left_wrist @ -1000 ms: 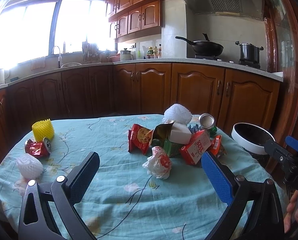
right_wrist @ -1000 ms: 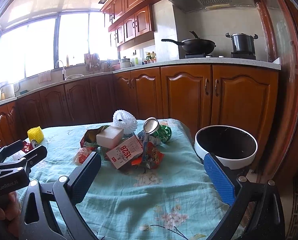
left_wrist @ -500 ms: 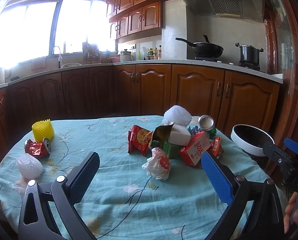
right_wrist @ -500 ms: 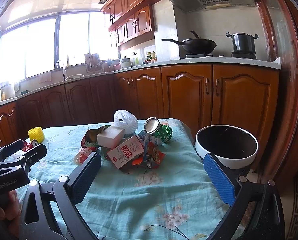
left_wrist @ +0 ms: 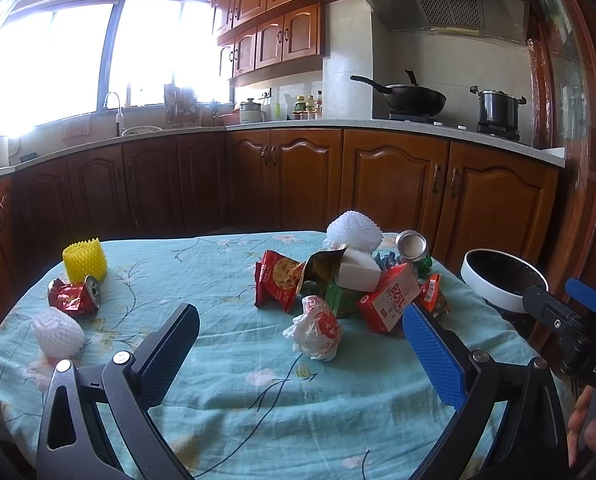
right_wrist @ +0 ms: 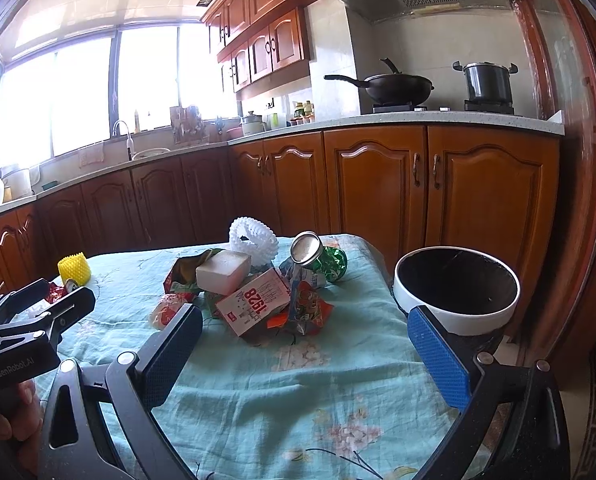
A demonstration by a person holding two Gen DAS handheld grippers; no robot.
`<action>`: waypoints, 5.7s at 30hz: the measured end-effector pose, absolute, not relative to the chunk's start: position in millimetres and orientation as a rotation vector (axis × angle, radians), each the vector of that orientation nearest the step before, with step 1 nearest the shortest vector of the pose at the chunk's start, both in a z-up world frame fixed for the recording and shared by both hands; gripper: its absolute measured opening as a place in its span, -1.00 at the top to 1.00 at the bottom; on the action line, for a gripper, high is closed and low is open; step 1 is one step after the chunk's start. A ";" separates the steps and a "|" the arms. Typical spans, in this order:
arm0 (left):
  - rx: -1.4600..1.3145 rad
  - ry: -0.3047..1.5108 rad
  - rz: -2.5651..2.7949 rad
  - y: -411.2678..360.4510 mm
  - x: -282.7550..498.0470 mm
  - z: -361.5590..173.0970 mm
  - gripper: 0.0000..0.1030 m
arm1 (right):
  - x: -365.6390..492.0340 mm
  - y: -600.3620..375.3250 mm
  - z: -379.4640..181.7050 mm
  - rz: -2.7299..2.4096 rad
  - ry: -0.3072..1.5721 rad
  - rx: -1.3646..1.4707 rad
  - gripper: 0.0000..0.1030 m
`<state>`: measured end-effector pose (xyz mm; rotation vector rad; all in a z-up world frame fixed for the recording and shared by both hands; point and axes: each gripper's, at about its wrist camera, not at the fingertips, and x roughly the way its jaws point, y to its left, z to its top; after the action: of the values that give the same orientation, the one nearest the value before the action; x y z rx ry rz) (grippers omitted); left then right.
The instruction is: Collect trash
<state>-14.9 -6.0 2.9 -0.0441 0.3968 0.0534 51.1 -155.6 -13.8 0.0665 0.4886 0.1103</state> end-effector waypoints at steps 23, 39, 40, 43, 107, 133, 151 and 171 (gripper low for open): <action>-0.087 0.492 0.037 5.0 19.6 -8.6 -0.98 | 76.2 -169.3 -30.3 0.131 0.567 0.106 -1.00; -0.149 0.706 0.004 17.9 112.2 -34.4 -0.84 | 170.6 -176.4 -76.7 0.212 0.828 0.182 -0.62; -0.154 0.722 0.002 18.8 118.4 -37.5 -0.82 | 177.4 -175.7 -81.0 0.216 0.846 0.184 -0.50; -0.176 0.765 -0.010 22.6 134.1 -46.8 -0.65 | 193.1 -173.6 -91.8 0.235 0.891 0.195 -0.08; -0.021 0.817 -0.538 -209.4 323.4 -41.3 0.32 | 221.8 -398.2 -80.4 -0.005 0.854 0.349 0.87; -0.088 0.746 -0.450 -157.3 268.8 -40.3 -0.47 | 194.2 -373.6 -67.5 0.019 0.797 0.406 -0.53; -0.219 0.663 -0.204 -18.2 145.9 -40.4 -0.47 | 169.4 -258.2 -78.1 0.213 0.872 0.385 -0.53; -0.344 0.724 0.023 76.2 155.1 -51.6 -0.47 | 192.6 -147.2 -95.6 0.327 0.959 0.382 -0.53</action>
<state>155.1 76.2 -51.6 -0.3439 0.7241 0.0225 192.6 -147.2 -95.6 0.3819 0.9593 0.3267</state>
